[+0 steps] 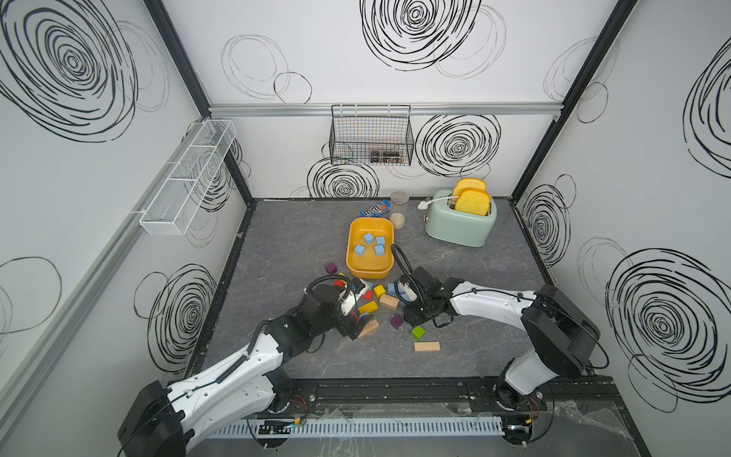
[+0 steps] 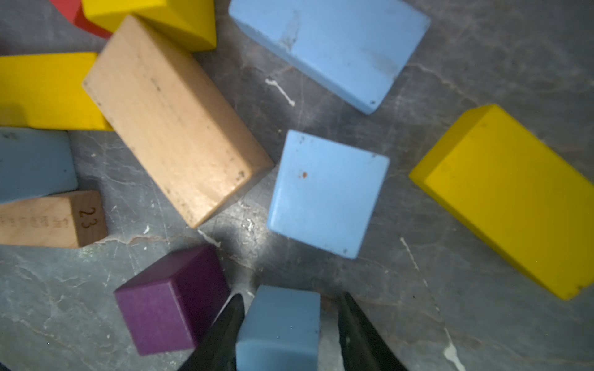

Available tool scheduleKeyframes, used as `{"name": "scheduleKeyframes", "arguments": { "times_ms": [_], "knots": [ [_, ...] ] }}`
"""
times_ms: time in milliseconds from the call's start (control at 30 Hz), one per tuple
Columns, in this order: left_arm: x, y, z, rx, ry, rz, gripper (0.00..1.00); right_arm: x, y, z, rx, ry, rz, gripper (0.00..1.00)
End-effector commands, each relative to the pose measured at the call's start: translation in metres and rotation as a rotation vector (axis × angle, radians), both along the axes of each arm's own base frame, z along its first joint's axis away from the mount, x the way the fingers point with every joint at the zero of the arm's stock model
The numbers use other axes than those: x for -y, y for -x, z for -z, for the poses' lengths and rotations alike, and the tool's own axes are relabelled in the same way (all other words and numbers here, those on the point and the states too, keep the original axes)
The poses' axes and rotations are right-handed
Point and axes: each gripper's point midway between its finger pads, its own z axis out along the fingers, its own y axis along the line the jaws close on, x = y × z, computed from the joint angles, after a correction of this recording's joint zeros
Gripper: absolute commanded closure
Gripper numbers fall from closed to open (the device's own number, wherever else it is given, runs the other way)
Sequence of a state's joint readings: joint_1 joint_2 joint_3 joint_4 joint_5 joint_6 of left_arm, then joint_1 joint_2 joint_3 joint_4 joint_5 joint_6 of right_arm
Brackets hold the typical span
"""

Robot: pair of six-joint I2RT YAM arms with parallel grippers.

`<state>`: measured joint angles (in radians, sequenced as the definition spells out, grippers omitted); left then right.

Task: Pick out the blue building blocks
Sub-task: Pick up the building block from the center of the board.

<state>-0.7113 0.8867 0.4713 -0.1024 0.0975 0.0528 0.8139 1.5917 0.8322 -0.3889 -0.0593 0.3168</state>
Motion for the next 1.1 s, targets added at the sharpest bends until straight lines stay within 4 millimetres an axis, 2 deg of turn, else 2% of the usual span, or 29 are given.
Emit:
{"name": "scheduleKeyframes", "arguments": {
  "times_ms": [0,433,667,900,1067],
  "knots": [
    [0.007,-0.007,-0.021,0.050,0.049,0.011,0.04,-0.002,-0.002,-0.002,0.014,0.013,-0.009,0.53],
    [0.007,-0.009,-0.027,0.056,0.053,0.002,0.04,-0.001,-0.003,-0.011,0.044,0.010,-0.007,0.64],
    [0.006,-0.008,-0.033,0.060,0.068,-0.004,0.04,0.000,-0.003,-0.019,0.056,-0.009,0.001,0.77],
    [0.005,-0.006,-0.045,0.068,0.102,-0.009,0.04,-0.003,-0.001,-0.034,0.076,-0.055,0.002,0.98],
    [0.004,-0.005,-0.057,0.089,0.120,-0.013,0.04,-0.009,-0.003,-0.056,0.107,-0.121,0.009,1.00]
  ]
}}
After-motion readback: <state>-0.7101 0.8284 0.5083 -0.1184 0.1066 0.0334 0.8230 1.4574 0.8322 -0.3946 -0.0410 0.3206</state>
